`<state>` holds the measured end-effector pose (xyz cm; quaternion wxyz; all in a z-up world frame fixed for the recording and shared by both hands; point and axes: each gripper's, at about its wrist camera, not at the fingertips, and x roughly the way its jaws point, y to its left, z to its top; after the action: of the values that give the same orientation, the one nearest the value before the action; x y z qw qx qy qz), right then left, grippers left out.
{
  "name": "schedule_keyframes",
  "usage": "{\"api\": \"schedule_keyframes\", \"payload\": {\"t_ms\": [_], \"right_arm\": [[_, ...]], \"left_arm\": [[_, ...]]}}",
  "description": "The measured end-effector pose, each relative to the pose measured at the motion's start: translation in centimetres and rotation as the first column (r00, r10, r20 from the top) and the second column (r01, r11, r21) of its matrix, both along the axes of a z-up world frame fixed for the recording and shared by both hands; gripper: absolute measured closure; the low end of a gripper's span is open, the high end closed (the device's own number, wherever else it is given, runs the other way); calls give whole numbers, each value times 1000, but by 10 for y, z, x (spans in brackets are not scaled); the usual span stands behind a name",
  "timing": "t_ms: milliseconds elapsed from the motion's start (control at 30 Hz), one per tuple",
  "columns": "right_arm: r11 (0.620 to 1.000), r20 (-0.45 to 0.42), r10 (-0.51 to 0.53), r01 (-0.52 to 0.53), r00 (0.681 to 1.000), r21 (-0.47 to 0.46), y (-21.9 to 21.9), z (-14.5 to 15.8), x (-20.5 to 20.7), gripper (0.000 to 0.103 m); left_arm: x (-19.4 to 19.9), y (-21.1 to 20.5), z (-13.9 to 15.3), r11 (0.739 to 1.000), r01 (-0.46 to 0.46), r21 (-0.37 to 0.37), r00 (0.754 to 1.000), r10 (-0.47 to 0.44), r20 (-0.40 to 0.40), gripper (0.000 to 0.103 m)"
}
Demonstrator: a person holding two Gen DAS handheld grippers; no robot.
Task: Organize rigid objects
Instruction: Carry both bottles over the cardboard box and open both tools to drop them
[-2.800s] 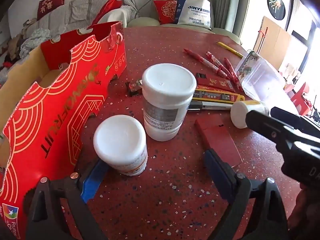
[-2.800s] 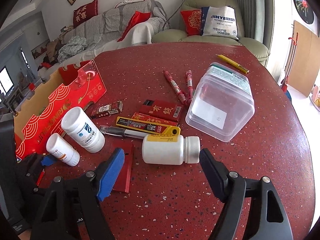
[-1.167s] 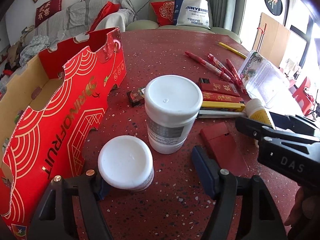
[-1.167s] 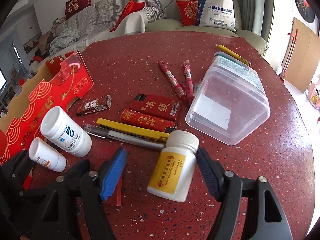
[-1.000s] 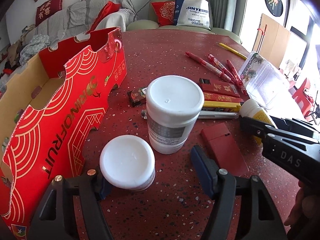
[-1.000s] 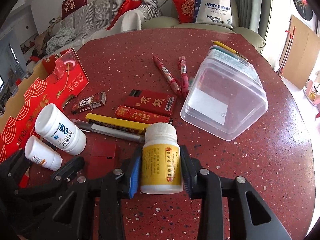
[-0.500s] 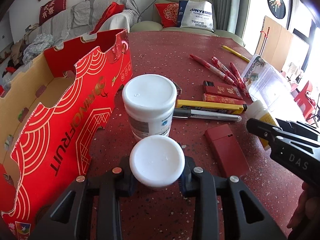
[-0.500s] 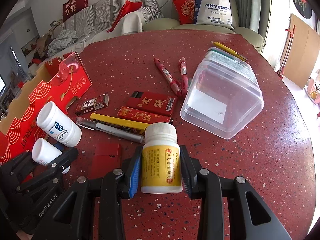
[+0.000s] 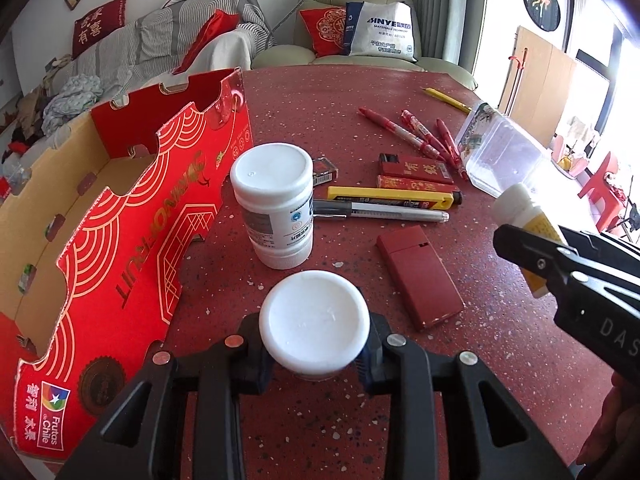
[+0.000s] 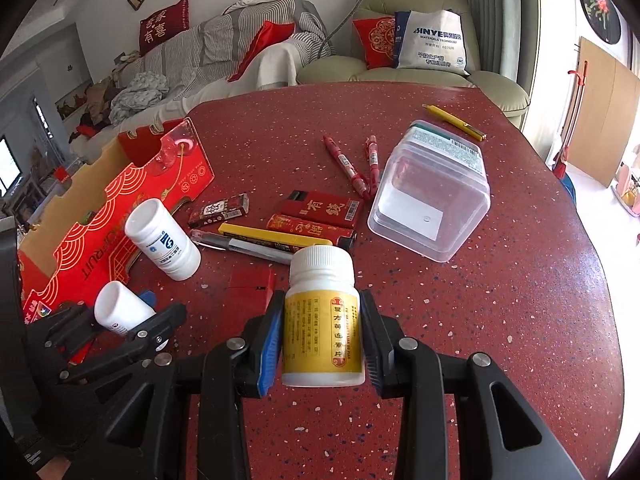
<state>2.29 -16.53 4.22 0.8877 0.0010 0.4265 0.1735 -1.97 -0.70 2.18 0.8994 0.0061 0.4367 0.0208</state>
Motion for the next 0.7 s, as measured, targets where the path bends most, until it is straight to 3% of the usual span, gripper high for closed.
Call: {"api": "schedule_keyframes", "payload": {"t_ms": [367, 700], "right_arm": [[998, 58, 27, -30, 998, 58, 7, 35, -19, 66], [982, 129, 128, -144, 983, 120, 54, 80, -29, 66]], "left_arm": [[-16, 3, 42, 1000, -2, 19, 997, 1, 79, 68], [-20, 60, 91, 990, -111, 83, 987, 100, 129, 68]]}}
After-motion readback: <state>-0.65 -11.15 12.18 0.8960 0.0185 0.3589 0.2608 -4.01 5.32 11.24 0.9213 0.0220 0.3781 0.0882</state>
